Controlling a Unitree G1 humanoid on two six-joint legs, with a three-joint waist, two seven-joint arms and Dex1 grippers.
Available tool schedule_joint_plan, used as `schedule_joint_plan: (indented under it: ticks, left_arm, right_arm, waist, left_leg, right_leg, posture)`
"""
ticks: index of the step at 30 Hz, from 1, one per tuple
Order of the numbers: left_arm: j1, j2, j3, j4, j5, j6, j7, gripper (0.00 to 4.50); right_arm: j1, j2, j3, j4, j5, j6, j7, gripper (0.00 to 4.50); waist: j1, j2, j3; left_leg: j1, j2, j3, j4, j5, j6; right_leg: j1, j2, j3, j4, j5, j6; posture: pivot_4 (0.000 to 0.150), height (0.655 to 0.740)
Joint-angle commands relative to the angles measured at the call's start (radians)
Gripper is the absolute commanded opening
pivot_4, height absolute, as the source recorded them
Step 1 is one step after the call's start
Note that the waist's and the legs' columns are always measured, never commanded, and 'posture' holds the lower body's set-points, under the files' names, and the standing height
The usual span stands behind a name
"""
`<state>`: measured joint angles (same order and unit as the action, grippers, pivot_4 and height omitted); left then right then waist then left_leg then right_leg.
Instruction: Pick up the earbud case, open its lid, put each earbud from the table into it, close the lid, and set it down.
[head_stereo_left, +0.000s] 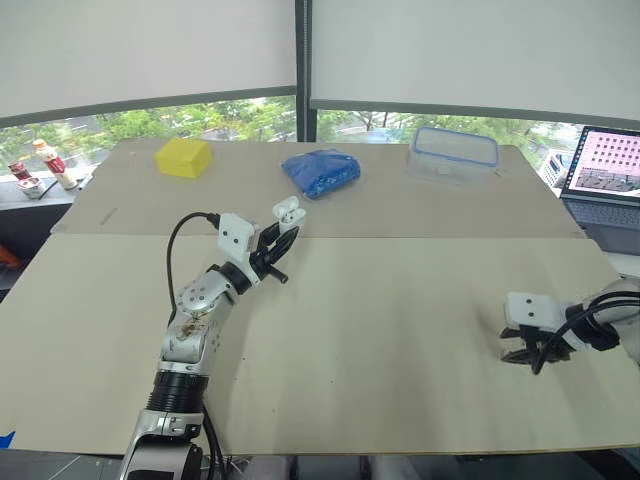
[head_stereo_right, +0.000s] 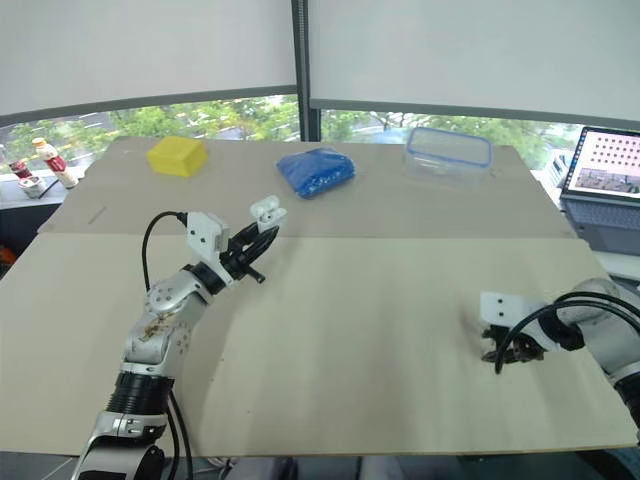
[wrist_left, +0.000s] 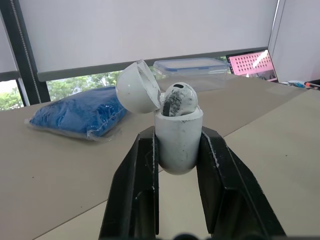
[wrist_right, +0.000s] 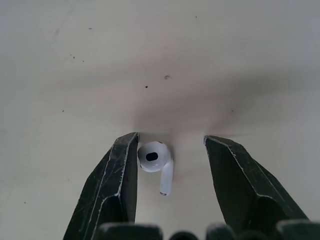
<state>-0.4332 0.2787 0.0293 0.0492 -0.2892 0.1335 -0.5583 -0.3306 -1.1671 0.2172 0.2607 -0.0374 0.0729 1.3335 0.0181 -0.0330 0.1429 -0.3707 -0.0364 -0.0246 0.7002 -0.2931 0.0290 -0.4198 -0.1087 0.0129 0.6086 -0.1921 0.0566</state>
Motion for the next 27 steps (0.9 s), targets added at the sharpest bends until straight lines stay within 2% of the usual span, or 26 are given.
schedule_joint_plan:
  ticks: [1,15,18,21,22,27]
  left_arm:
    - [-0.02,0.001,0.007,-0.038,-0.004,-0.009,0.002,0.55]
    - [-0.016,0.0,0.008,-0.039,-0.003,-0.009,0.007,0.55]
    - [-0.016,0.0,0.009,-0.039,-0.003,-0.008,0.007,0.55]
    - [-0.018,-0.002,0.008,-0.038,-0.003,-0.008,0.009,0.55]
    - [-0.019,-0.002,0.008,-0.037,-0.003,-0.008,0.009,0.55]
    - [-0.023,-0.004,0.005,-0.03,-0.004,-0.01,0.003,0.55]
  right_arm:
    - [0.04,-0.026,0.025,0.024,-0.059,-0.014,0.018,2.35]
    - [0.018,-0.006,0.028,0.054,-0.087,-0.06,0.022,2.35]
    - [0.021,-0.002,0.024,0.054,-0.08,-0.055,0.03,1.56]
    - [0.024,0.007,0.011,0.047,-0.07,-0.05,0.027,0.54]
    - [0.025,0.01,0.007,0.045,-0.068,-0.048,0.025,0.35]
    - [0.017,0.029,-0.011,0.036,-0.047,-0.05,0.023,0.35]
  waist:
    - [0.005,0.0,0.0]
    - [0.009,0.0,0.0]
    - [0.008,0.0,0.0]
    - [0.006,-0.001,0.0]
    - [0.004,-0.001,0.0]
    - [-0.001,-0.002,0.0]
  left_leg:
    - [0.0,0.0,0.0,0.0,0.0,0.0]
    - [0.0,0.0,0.0,0.0,0.0,0.0]
    - [0.0,0.0,0.0,0.0,0.0,0.0]
    - [0.0,0.0,0.0,0.001,0.0,0.0]
    - [0.0,0.0,0.0,0.001,0.0,0.0]
    - [0.001,0.0,0.0,0.001,0.0,0.0]
  right_leg:
    - [0.0,0.0,0.0,0.0,0.0,0.0]
    - [0.0,0.0,0.0,0.0,0.0,0.0]
    - [0.0,0.0,0.0,-0.001,0.0,0.0]
    - [0.001,0.0,0.0,-0.001,0.0,0.0]
    - [0.001,0.0,0.0,-0.001,0.0,0.0]
    - [0.001,0.0,0.0,-0.001,0.0,0.0]
  posture:
    - [0.15,0.74]
    - [0.15,0.74]
    - [0.15,0.74]
    - [0.15,0.74]
    - [0.15,0.74]
    - [0.15,0.74]
